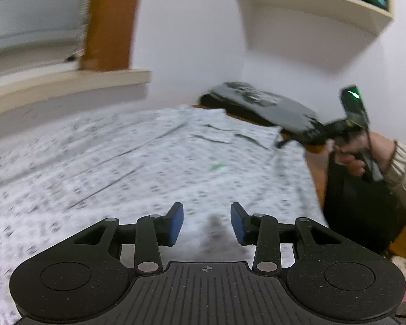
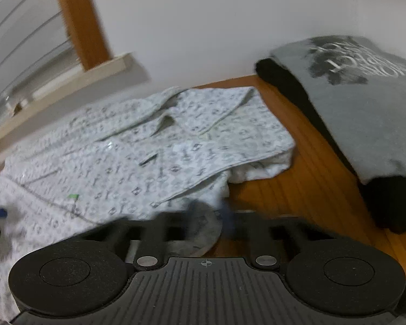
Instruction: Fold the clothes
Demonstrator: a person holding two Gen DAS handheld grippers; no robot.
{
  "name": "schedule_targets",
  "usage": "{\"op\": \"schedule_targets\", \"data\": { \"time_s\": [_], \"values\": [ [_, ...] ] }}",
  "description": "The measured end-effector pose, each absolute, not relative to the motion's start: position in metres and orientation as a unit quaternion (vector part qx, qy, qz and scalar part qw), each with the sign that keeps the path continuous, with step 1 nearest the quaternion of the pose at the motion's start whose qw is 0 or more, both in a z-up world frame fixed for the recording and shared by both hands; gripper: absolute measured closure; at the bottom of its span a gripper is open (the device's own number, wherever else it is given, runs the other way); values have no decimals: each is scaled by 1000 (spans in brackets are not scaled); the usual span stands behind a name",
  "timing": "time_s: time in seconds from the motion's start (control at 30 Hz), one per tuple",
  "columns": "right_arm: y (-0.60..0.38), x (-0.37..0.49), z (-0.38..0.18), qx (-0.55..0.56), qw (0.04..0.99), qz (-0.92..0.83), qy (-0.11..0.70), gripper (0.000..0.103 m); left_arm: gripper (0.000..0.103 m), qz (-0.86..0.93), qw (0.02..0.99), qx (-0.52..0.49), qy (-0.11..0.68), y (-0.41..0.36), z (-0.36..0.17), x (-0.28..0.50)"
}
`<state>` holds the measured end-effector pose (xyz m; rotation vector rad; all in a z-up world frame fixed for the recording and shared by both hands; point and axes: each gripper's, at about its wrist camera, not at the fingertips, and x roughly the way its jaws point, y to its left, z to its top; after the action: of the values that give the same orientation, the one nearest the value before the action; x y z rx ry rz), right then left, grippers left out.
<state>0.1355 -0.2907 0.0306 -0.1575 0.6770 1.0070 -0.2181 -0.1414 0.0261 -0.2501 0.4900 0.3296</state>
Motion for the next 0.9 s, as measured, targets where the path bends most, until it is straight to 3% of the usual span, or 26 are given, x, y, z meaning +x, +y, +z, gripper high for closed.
{"op": "schedule_targets", "data": {
  "time_s": [0.1, 0.33, 0.7, 0.77, 0.9],
  "values": [
    [-298, 131, 42, -93, 846, 446, 279, 101, 57, 176, 947, -126, 236, -134, 27, -235],
    [-303, 109, 47, -117, 858, 442, 232, 95, 34, 227, 942, -119, 217, -130, 33, -284],
    [-231, 10, 58, -155, 776, 574, 212, 92, 27, 328, 915, -122, 203, -127, 41, -395],
    [-212, -16, 54, -168, 748, 606, 212, 81, 27, 338, 908, -128, 209, -128, 38, -412],
    [-176, -66, 47, -190, 694, 663, 206, 77, 28, 353, 897, -139, 228, -129, 30, -433]
  ]
}}
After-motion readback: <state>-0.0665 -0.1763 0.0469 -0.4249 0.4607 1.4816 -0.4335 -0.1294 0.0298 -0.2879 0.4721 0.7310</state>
